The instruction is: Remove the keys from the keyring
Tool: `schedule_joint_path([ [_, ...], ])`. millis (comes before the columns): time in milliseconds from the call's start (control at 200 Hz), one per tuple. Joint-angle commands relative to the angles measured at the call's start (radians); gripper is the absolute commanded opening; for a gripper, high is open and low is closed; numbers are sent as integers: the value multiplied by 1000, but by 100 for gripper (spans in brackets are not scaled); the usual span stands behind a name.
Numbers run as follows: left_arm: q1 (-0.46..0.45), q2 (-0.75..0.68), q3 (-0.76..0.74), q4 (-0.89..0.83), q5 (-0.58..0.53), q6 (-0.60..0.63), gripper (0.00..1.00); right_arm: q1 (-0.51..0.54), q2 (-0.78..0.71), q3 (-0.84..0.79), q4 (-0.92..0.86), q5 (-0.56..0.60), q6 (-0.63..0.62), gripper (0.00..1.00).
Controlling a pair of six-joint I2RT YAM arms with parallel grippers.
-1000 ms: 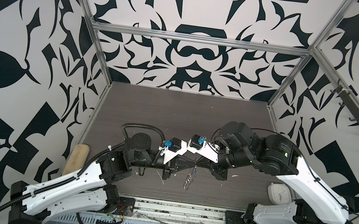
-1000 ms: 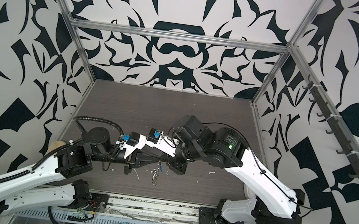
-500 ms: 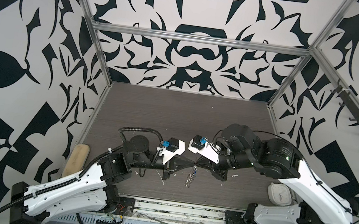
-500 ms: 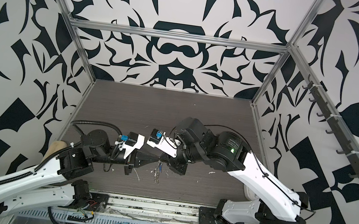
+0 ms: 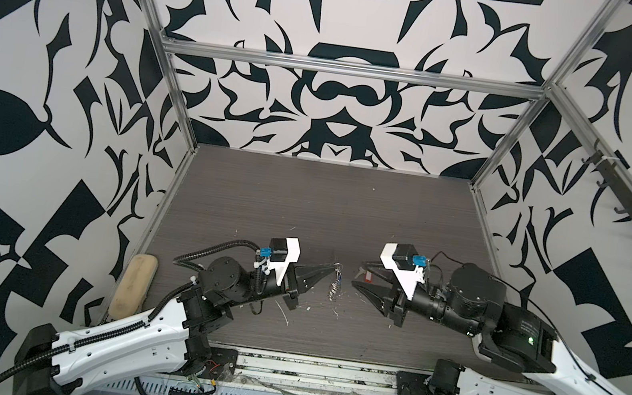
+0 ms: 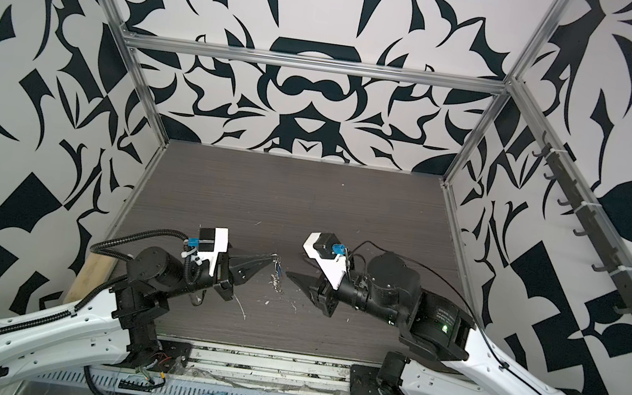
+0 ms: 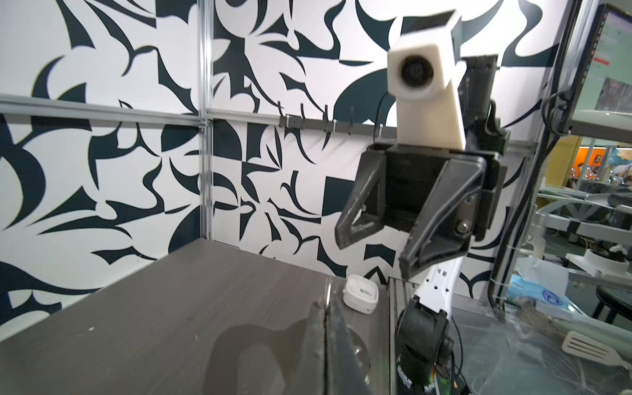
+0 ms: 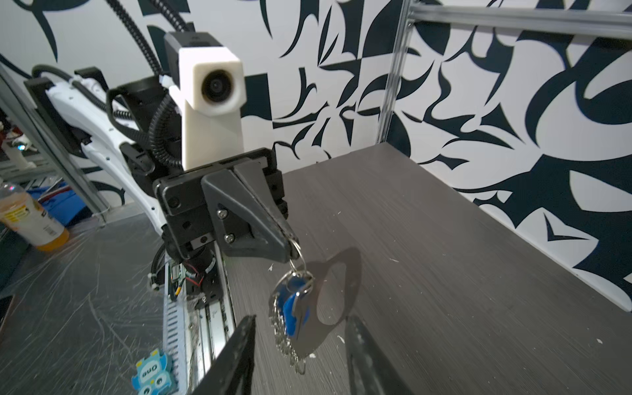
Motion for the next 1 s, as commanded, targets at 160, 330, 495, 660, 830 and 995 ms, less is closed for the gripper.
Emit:
schedule_joint_path([
  [160, -1, -30, 5, 43, -107, -26, 0, 3, -28, -86, 194, 74, 97, 45],
  [330, -5, -30, 19, -9, -156, -15, 0, 3, -31, -130, 228, 140, 134, 48],
  [495, -10, -28, 15, -29, -183, 0, 0, 3, -49, -167, 256, 196, 133, 50],
  [660, -9, -31, 12, -42, -170, 17, 0, 2, -5, -137, 213, 150, 120, 54],
  [830, -9, -72, -23, -19, -93, 35, 0, 2, 7, -121, 188, 40, 70, 52],
  [995, -9, -101, -33, -28, -37, 45, 0, 2, 32, -105, 162, -55, 41, 52],
])
